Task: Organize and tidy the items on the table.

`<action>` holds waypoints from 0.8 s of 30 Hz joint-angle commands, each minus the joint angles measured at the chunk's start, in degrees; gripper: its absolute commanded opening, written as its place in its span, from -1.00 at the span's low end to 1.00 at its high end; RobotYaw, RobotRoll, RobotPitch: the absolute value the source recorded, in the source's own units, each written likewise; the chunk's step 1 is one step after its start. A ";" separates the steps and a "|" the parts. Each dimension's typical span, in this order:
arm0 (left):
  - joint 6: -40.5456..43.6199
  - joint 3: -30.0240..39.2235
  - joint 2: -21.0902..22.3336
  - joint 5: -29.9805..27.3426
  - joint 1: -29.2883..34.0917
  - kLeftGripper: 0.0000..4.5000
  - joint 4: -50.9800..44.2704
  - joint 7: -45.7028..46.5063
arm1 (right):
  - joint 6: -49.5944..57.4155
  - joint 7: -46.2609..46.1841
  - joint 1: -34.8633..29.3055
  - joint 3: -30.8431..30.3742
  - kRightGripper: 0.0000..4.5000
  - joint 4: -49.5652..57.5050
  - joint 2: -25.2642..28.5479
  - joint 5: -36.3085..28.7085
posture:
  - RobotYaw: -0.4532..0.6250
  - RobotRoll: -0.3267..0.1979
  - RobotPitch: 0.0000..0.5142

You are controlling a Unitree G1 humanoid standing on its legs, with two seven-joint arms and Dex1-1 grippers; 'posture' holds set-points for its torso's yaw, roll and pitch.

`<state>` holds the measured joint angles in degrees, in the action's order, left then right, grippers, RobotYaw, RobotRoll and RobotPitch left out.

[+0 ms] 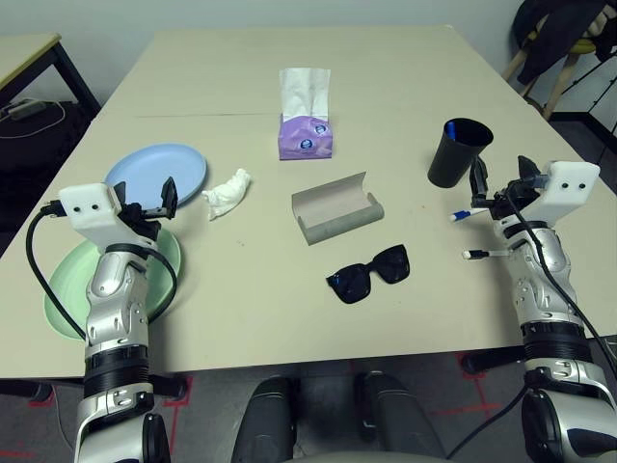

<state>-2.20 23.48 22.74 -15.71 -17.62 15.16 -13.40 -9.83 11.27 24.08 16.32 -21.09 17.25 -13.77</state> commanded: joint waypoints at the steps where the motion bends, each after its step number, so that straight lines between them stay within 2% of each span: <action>1: -0.38 -0.18 0.51 -0.13 -0.47 1.00 1.26 -0.49 | 0.21 0.08 -0.26 -0.03 0.99 -0.54 -0.01 0.26 | -0.05 0.25 -0.71; 17: -0.41 -0.26 0.63 -0.15 -1.03 1.00 1.73 -0.93 | 0.30 0.43 -0.32 -0.24 0.99 -0.24 -0.30 0.46 | -0.05 0.25 -0.72; 20: -0.26 -0.22 0.68 -0.18 -0.90 1.00 1.48 -0.98 | 0.01 3.63 -0.55 -1.19 0.99 -0.18 0.05 -0.14 | -0.05 0.25 -0.72; 24: -0.11 -0.23 0.81 -0.24 -0.79 1.00 1.43 -1.23 | -0.47 12.71 -1.56 -3.46 0.99 -0.42 1.58 -1.39 | -0.05 0.25 -0.71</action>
<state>-2.36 23.48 23.05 -15.72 -18.55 16.37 -14.36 -9.83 20.78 23.43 13.68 -21.08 17.69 -14.46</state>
